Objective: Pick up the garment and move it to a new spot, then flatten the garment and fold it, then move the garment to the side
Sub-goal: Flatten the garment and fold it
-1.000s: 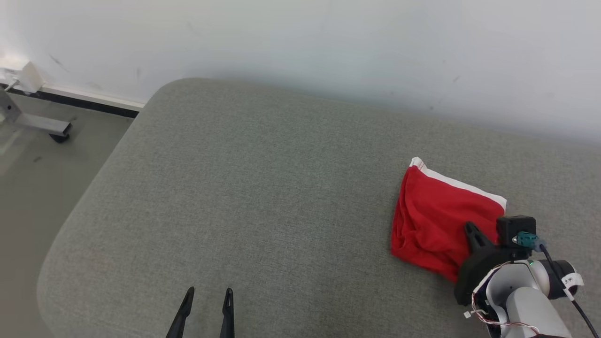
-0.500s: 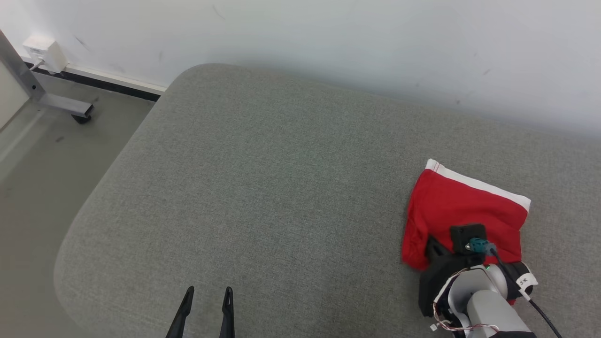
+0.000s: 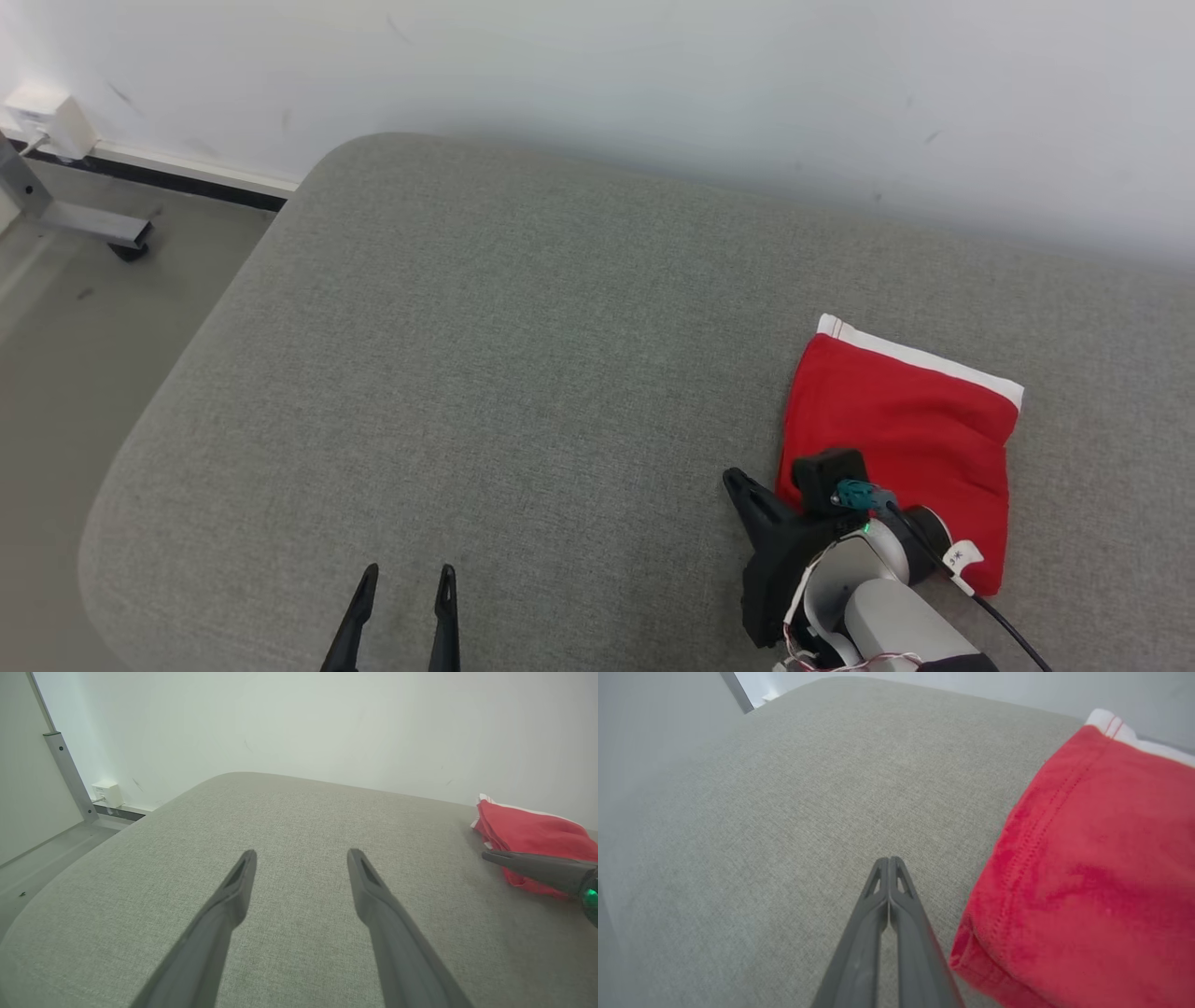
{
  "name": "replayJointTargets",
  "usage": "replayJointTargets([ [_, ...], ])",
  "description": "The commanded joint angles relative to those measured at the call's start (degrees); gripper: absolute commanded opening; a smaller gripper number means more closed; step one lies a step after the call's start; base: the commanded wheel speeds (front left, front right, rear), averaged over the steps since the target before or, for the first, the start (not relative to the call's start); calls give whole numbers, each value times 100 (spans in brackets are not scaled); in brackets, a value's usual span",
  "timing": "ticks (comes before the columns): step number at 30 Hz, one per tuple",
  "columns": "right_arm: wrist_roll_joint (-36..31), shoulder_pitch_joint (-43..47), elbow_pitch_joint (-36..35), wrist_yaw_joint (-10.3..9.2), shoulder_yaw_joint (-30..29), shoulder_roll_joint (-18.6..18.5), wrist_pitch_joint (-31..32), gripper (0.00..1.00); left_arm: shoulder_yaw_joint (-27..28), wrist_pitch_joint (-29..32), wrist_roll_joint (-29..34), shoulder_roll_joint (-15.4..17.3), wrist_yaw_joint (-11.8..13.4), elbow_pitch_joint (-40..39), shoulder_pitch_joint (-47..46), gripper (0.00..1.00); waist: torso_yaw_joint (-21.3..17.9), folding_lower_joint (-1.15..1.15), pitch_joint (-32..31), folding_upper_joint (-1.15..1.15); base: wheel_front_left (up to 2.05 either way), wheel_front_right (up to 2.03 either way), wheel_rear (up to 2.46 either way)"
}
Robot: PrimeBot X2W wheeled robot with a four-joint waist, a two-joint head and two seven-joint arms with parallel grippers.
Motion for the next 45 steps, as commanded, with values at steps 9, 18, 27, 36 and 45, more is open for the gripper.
replayJointTargets([
  [9, 354, 142, -946, -18, 120, 2, -341, 99, 314, -15, 37, -1, 71, -69, 126, 100, -533, 0, -197, 0, 0, 0, 0],
  [18, 35, 982, -2148, -18, -869, 2, -284, 100, 799, -15, 80, -3, 36, -141, 281, 100, -1218, 0, -341, 0, 0, 0, 0],
  [27, -331, 1731, -3075, -18, -1586, 3, -454, 100, 1301, -15, 37, -3, 10, -122, 372, 100, -1834, 0, -463, 0, 0, 0, 0],
  [36, -616, 2147, -3164, -18, -1919, -89, -761, 100, 1607, -15, -29, -1, -136, -80, 379, 100, -2284, 0, -510, 0, 0, 0, 0],
  [45, -506, 2233, -2845, -18, -1892, -164, -817, 100, 1809, -15, -1, -2, -239, -37, 390, 100, -2511, 0, -535, 0, 0, 0, 0],
])
